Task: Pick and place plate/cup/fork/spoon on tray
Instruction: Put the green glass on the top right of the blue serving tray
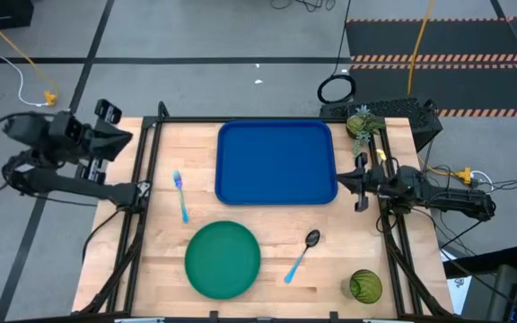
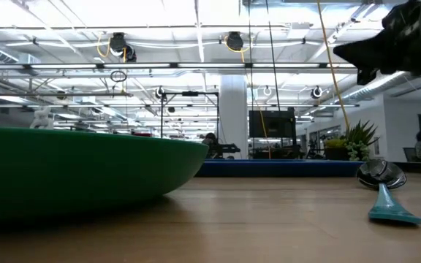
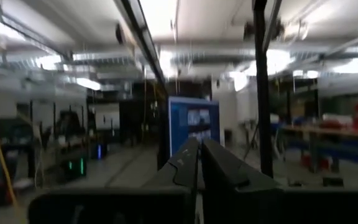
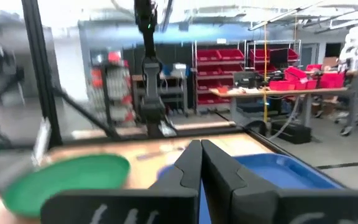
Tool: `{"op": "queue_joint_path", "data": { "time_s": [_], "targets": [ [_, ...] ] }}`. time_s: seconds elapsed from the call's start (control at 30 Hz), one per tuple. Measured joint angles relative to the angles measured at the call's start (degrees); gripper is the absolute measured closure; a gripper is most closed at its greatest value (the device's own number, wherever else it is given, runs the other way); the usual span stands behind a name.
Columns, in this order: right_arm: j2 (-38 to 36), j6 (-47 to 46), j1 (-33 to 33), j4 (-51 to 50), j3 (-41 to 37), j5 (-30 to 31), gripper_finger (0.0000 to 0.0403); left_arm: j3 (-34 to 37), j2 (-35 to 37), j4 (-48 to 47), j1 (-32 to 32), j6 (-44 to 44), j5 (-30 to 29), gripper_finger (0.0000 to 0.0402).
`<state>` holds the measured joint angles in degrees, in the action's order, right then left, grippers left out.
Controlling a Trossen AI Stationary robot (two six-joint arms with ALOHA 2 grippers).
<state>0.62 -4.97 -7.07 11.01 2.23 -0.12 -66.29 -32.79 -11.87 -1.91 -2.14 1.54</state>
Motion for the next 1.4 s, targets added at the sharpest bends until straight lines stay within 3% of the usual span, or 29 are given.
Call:
{"op": "queue_joint_path", "data": {
  "time_s": [0.2, 0.4, 0.53, 0.73, 0.9, 1.17, 1.4],
  "targets": [
    [-0.02, -4.85, 0.0, 2.72, -0.01, 0.01, 0.0403, -10.49, -9.75, -12.61, -0.24, 2.99, 0.11, 0.0376],
    [0.01, -10.43, 0.07, 7.05, -0.01, -0.84, 0.0403, -9.78, -17.22, -17.28, -4.79, 3.87, -0.45, 0.0376],
    [0.07, -15.62, 0.65, 10.19, 1.02, -7.92, 0.0403, -7.91, -22.1, -17.48, -9.76, 3.59, -7.68, 0.0376],
    [2.07, -18.36, 4.73, 7.65, 9.33, -8.92, 0.0403, -4.08, -26.52, -15.55, -18.28, 3.4, -22.57, 0.0376],
    [9.92, -18.35, 9.11, -3.38, 21.21, -8.8, 0.0403, 0.62, -29.07, -8.56, -22.91, 4.42, -29.39, 0.0376],
    [30.33, -17.85, 16.6, -32.14, 48.16, 0.23, 0.0403, 5.7, -31.58, 0.79, -25.66, 4.86, -30.16, 0.0376],
    [49.56, -24.9, 26.56, -55.86, 71.17, 1.77, 0.0403, 6.15, -32.38, 0.41, -28.05, 6.02, -30.18, 0.0376]
  ]
}}
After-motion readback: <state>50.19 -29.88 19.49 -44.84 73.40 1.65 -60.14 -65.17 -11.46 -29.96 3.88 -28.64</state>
